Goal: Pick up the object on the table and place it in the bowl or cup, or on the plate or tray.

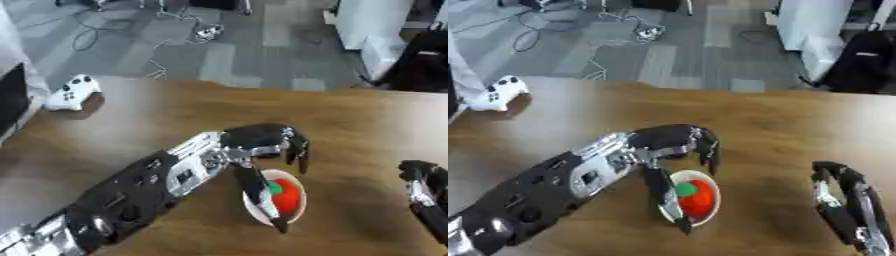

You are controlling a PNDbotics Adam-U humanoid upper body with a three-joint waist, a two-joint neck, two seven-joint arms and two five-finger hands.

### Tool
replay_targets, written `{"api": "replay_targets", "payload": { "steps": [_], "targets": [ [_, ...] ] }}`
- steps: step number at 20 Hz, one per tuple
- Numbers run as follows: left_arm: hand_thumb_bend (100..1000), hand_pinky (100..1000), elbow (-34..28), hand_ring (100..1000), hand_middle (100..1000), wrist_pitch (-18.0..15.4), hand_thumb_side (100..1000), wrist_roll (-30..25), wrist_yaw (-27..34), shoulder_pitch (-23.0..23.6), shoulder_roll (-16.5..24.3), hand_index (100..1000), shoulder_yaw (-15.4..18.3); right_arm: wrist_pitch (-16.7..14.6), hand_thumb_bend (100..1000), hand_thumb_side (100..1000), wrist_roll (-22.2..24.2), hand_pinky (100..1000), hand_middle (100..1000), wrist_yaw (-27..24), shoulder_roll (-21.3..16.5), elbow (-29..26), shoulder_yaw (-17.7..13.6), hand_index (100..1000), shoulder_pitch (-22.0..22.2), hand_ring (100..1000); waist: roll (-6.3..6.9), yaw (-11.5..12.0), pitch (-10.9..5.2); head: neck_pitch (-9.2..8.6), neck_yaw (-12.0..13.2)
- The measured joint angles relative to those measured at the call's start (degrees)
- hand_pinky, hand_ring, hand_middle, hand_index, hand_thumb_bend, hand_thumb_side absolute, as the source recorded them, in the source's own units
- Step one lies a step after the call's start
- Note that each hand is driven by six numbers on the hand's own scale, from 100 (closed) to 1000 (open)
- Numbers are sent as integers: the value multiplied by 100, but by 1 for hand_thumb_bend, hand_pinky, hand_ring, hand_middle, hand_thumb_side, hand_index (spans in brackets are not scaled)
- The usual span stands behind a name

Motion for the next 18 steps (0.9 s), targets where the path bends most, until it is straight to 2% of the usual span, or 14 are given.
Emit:
{"api": "replay_targets", "payload": {
  "steps": [3,6,8,9,12,18],
  "targets": [
    [983,837,-612,426,538,323,645,244,388,250,364,596,241,23,100,399,-23,901,512,-1,-40,-18,-15,709,31,737,24,109,4,-20,-7],
    [1000,886,-1127,472,588,599,670,378,1106,527,613,620,469,28,100,397,-26,902,511,-30,-50,-37,-16,709,49,737,29,213,20,-67,-50],
    [1000,957,-1370,524,636,774,699,467,1576,760,696,643,654,33,100,394,-27,903,511,-73,-52,-71,-16,709,96,737,42,301,28,-134,-50],
    [1000,992,-1457,552,659,856,711,545,1782,905,698,658,764,38,100,393,-31,903,511,-98,-59,-105,-17,710,131,737,52,362,45,-191,-50],
    [991,1000,-1603,607,707,1087,749,880,2239,1388,657,696,1103,68,100,394,-28,903,512,-175,-59,-234,-18,713,243,739,52,546,59,-426,-44],
    [976,1000,-1544,616,723,1208,782,1849,2719,2267,-24,713,1710,129,113,409,31,906,522,-272,64,-466,-14,723,337,754,-39,958,67,-1028,-17]
  ]
}}
